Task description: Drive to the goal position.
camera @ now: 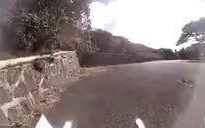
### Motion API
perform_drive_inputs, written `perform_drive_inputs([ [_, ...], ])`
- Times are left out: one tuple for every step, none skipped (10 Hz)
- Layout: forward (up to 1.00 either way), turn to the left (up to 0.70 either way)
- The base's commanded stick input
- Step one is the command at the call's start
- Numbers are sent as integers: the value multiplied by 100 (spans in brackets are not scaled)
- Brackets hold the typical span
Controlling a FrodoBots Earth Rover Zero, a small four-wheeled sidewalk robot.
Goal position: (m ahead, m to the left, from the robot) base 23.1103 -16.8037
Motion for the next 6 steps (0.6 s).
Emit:
perform_drive_inputs([
  [70, 0],
  [70, 0],
  [70, 0],
  [70, 0],
  [70, 0],
  [70, 0],
])
